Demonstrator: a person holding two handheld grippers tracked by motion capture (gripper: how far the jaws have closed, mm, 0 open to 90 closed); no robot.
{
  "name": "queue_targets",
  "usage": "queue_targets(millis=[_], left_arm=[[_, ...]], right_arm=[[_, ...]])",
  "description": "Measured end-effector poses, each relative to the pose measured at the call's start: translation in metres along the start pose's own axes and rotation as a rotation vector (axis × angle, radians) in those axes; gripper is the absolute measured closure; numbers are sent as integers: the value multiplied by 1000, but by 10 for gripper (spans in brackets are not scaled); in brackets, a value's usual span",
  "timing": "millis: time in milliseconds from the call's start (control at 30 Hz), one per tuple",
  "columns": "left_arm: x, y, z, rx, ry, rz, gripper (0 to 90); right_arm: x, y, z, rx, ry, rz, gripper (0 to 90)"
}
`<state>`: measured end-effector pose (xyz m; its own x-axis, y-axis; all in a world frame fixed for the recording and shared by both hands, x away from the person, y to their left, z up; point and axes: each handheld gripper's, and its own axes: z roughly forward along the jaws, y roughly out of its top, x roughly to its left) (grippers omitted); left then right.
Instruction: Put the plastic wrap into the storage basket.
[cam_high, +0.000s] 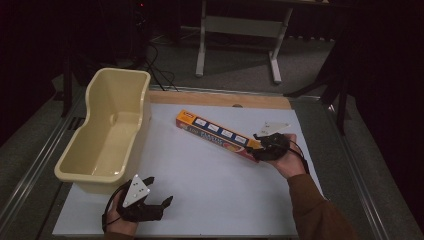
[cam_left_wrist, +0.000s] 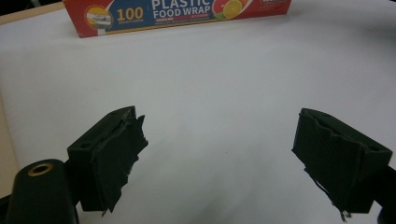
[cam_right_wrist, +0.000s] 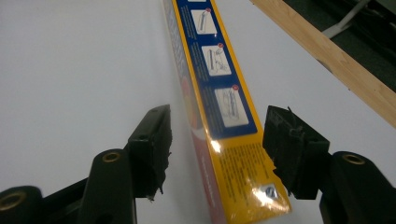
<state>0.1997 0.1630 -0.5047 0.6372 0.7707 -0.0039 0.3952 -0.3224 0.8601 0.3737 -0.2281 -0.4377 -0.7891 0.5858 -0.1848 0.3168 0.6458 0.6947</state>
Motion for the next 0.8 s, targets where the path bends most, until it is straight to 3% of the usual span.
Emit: queue_targets(millis=[467, 800], left_arm=[[0, -1, 1, 1, 0, -8, 149], [1, -1, 2, 0, -1, -17, 150]], right_arm=[[-13, 30, 30, 91, 6, -43, 413], [-25, 43, 54, 153, 15, -47, 404]])
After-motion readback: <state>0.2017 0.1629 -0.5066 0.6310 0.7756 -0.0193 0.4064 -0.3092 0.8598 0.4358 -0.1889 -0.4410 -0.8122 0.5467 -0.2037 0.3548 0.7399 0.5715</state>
